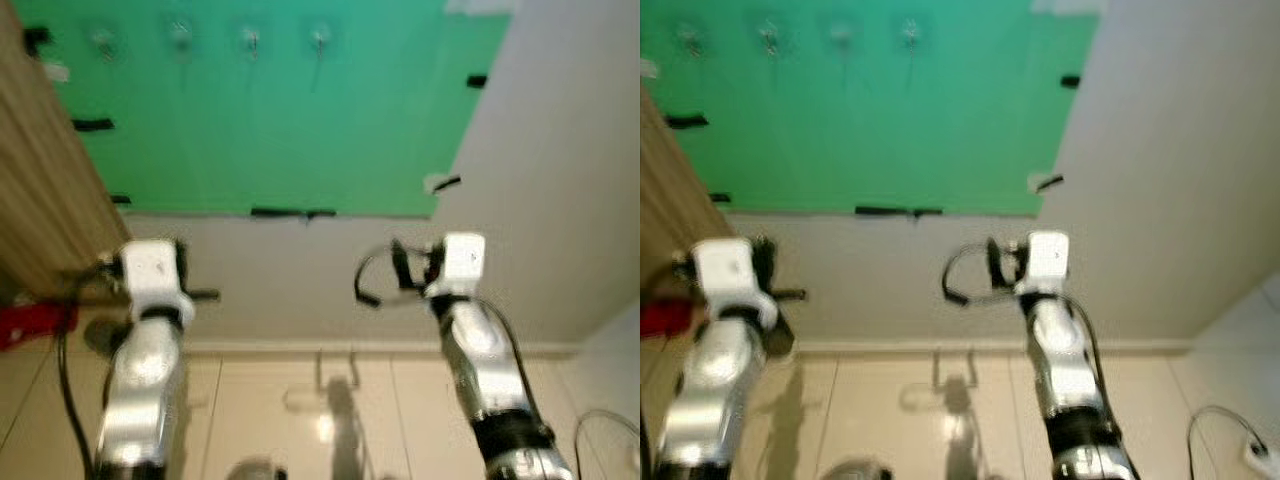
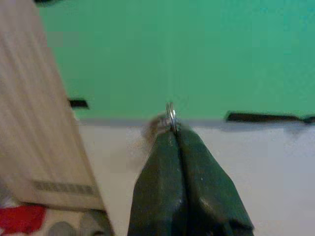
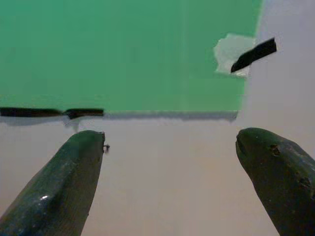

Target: Hang keys on a hook

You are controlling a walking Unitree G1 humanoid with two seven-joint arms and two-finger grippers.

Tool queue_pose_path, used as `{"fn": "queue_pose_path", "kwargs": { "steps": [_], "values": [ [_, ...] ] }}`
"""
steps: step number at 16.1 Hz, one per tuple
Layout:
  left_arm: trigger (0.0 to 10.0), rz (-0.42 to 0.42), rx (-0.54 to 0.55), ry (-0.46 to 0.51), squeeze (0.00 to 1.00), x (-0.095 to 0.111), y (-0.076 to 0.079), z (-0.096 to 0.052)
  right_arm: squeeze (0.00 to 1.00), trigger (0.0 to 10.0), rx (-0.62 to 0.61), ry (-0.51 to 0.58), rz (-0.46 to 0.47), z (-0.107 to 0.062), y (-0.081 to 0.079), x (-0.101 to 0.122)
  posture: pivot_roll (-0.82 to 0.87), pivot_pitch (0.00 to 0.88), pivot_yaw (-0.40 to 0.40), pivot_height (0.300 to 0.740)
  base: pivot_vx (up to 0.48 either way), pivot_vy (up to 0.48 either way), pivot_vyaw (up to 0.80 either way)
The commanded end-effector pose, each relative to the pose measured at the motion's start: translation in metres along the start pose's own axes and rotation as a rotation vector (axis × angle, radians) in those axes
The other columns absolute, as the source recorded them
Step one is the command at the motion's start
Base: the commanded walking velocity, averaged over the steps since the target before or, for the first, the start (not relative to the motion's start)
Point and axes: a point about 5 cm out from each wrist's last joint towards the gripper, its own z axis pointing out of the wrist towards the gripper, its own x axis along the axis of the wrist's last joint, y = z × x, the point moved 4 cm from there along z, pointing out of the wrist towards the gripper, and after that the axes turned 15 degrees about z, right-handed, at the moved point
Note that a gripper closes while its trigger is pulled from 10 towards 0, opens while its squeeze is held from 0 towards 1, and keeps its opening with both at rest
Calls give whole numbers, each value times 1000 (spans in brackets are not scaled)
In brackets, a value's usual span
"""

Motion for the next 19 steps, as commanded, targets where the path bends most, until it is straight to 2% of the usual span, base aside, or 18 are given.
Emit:
{"fn": "queue_pose_path", "kwargs": {
  "steps": [1,5,6,7,8,9,10,11,14,15,19],
  "values": [
    [10000,30,11,46,0,12,-8,5,0,10000,57,15,-20,6,-17,4,99,0,-27,740,0,480,0],
    [10000,50,-1,53,0,16,-7,12,0,10000,77,6,12,11,-28,1,103,0,-20,740,0,471,0],
    [10000,74,-4,42,0,15,-4,12,0,10000,100,1,-12,10,-30,0,98,0,-25,740,0,0,0],
    [10000,47,26,28,0,15,-5,13,0,10000,133,8,-76,8,-33,2,91,0,-30,740,0,0,0],
    [10000,43,42,61,0,21,-7,12,0,10000,177,73,-149,7,-39,13,91,0,-41,740,0,0,0],
    [10000,14,63,72,0,21,-10,10,0,10000,182,98,-171,8,-39,17,92,0,-46,740,0,0,0],
    [10000,-66,97,73,0,23,-15,8,0,10000,157,98,-130,10,-34,21,85,0,-52,740,356,0,0],
    [10000,-93,107,81,0,26,-18,8,0,10000,155,104,-107,10,-34,25,79,0,-53,740,412,0,0],
    [10000,-68,86,84,0,27,-12,9,0,10000,175,92,-113,7,-35,21,74,0,-45,740,480,0,0],
    [10000,-37,74,99,0,32,-10,13,0,10000,170,87,-93,8,-36,19,72,0,-40,740,480,0,0],
    [10000,-26,62,114,0,39,-10,20,0,10000,204,68,-94,10,-45,15,75,0,-37,740,480,0,0]
  ]
}}
